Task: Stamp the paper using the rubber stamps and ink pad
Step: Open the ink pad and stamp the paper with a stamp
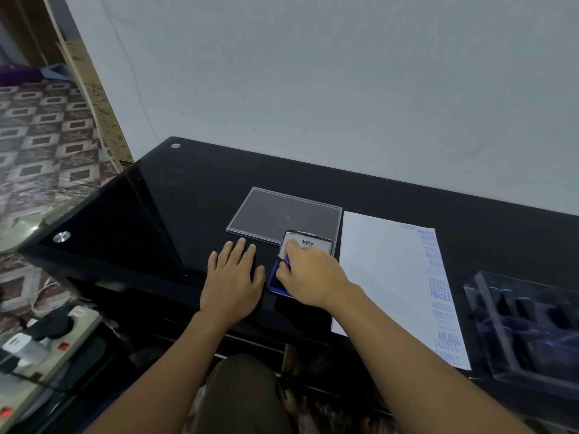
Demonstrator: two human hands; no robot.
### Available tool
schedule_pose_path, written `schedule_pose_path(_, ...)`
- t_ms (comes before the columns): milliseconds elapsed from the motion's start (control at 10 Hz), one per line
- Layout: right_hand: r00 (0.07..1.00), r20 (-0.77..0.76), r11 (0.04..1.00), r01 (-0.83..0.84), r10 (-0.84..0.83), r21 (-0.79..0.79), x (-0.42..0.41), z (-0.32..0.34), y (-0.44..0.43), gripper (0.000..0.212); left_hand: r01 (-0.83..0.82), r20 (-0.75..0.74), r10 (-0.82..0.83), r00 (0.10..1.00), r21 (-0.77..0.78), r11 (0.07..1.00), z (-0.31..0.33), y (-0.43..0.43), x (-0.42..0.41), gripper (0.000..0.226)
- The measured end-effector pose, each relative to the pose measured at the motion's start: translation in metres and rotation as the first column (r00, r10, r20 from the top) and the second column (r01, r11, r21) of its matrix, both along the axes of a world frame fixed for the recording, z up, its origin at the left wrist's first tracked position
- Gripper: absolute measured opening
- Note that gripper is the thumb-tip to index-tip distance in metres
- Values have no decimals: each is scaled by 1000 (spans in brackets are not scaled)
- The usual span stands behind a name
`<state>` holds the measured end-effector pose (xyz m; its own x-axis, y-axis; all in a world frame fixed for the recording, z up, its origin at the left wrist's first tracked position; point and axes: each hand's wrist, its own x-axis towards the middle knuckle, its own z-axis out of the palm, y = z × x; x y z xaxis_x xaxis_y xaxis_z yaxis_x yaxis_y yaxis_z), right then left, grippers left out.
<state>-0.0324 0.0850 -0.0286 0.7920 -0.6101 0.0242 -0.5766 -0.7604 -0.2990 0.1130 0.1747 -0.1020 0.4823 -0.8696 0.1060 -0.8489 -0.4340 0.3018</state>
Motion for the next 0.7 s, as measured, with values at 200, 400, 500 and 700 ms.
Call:
schedule_pose_path(200,999,33,1000,18,-18,-11,0,-8,1,15,-7,10,7,1000,6,1000,0,0,-1,57)
schedule_pose_path(400,998,51,999,31,-30,-15,2,-12,-1,15,-11,7,11,1000,4,1000,1,-1,-2,57)
schedule_pose_path(500,998,60,999,37,-36,-24,2,-14,-1,15,-13,12,13,1000,-8,1000,2,0,-3,56)
schedule_pose_path(700,997,67,998,40,-37,-42,4,-17,-3,15,-15,11,15,1000,9,1000,3,-1,-3,57)
